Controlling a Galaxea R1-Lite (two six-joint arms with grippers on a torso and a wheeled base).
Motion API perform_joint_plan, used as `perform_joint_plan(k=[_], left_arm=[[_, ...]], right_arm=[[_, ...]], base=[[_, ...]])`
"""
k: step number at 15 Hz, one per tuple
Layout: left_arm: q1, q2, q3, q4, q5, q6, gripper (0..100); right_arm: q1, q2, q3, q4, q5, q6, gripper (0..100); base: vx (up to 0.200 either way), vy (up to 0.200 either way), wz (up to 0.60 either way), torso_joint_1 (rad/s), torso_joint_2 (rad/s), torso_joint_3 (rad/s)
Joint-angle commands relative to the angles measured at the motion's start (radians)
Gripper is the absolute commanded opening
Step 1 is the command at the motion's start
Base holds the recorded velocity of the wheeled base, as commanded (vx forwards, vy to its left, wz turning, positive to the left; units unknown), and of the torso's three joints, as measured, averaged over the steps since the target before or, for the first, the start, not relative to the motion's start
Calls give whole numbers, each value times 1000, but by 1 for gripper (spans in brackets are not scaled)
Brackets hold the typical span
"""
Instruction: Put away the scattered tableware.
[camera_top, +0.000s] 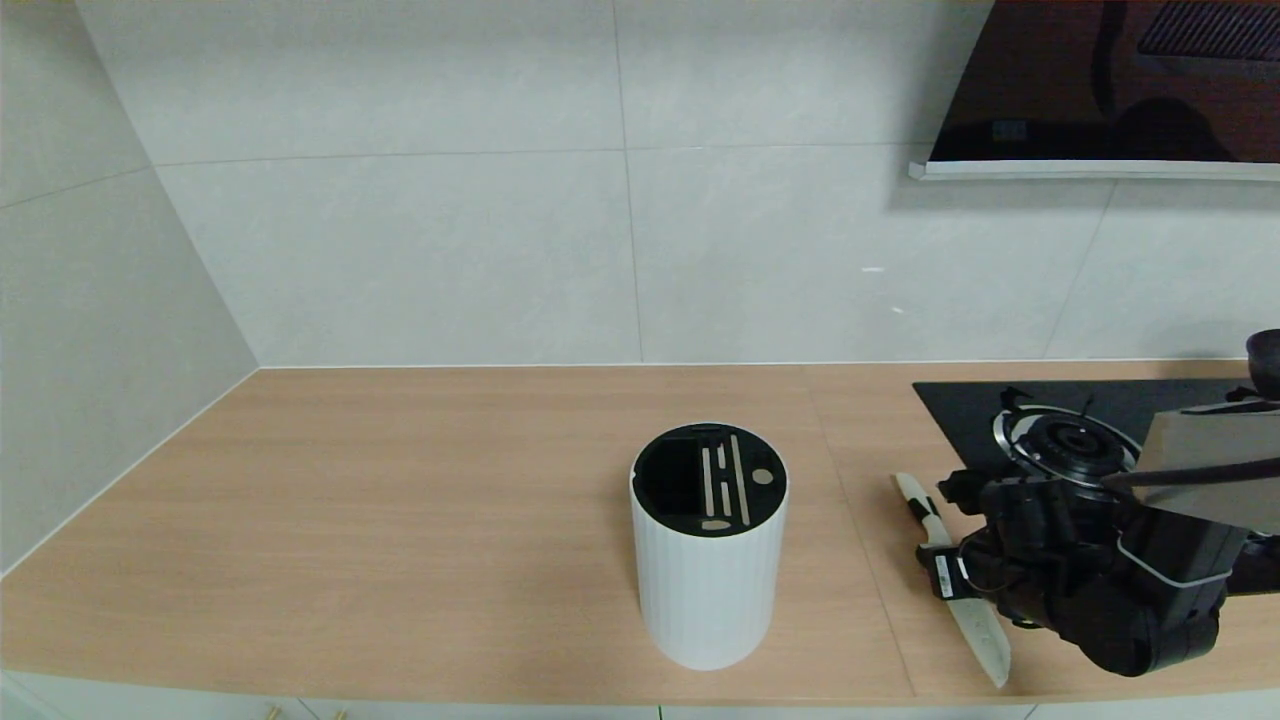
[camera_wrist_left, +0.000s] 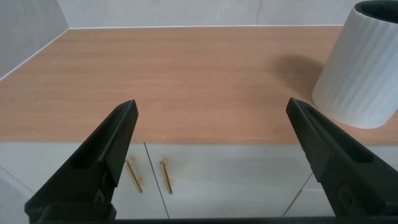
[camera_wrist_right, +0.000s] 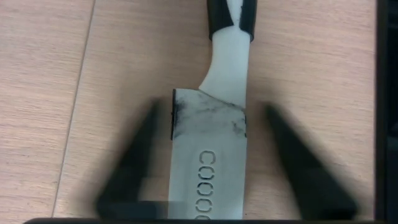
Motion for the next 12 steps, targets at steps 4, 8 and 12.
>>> perform_joint_plan(k=[4, 8, 12], left_arm=[[0, 0, 0, 0, 0, 0, 100], [0, 0, 0, 0, 0, 0, 100], [0, 0, 0, 0, 0, 3, 100]], right_arm=[[0, -23, 13, 3, -4, 0, 0], [9, -175, 37, 11, -7, -1, 0], [101, -373, -63, 81, -10, -15, 0]], base=[[0, 0, 0, 0, 0, 0], [0, 0, 0, 0, 0, 0], [0, 0, 0, 0, 0, 0]])
